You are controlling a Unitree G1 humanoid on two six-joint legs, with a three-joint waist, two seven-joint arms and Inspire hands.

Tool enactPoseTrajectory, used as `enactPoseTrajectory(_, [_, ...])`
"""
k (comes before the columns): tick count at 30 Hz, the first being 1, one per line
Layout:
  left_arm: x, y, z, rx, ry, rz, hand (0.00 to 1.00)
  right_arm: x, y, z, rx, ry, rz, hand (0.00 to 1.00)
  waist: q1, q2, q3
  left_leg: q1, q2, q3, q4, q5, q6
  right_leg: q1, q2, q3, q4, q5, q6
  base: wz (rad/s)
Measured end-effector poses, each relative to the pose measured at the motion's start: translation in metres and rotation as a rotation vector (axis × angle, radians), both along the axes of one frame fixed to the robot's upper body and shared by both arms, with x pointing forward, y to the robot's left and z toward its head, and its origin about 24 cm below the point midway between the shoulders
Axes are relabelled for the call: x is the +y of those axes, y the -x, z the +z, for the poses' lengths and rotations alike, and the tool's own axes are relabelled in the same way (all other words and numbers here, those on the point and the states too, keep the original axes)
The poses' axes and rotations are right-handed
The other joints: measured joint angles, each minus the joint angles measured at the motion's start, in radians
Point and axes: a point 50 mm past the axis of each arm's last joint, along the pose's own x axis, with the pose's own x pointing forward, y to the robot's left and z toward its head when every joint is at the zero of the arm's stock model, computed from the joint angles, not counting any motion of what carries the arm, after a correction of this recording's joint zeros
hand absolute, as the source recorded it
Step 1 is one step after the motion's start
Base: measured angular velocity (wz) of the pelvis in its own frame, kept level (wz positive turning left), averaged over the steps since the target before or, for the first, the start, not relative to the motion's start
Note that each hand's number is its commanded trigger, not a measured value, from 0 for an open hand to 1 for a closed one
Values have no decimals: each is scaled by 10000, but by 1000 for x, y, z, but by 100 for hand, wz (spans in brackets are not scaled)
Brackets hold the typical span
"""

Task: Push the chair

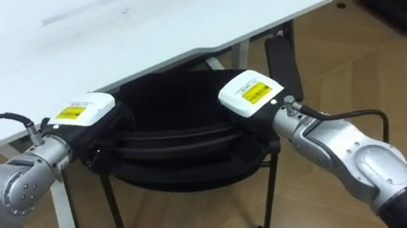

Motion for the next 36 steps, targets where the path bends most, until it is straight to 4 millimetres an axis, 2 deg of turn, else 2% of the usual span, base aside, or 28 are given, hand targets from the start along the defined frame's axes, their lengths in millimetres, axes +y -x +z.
enactPoseTrajectory(1, [-1,0,0,-1,21,-5,0,-1,0,0,53,-21,-64,0,7,-15,-3,15,-1,0,-4,0,0,19,-1,-2,-8,5,5,0])
enactPoseTrajectory(14, [-9,-1,1,295,444,-67,0,-12,-8,11,512,-1370,-1510,0,2,-258,-15,120,11,7,-42,2,0,147,27,-48,-156,121,9,-1])
enactPoseTrajectory(36, [-14,-1,2,579,1207,-170,0,-8,-8,17,488,-1412,-1660,0,8,-274,-17,163,20,16,-44,2,-1,169,57,28,-151,126,6,0])
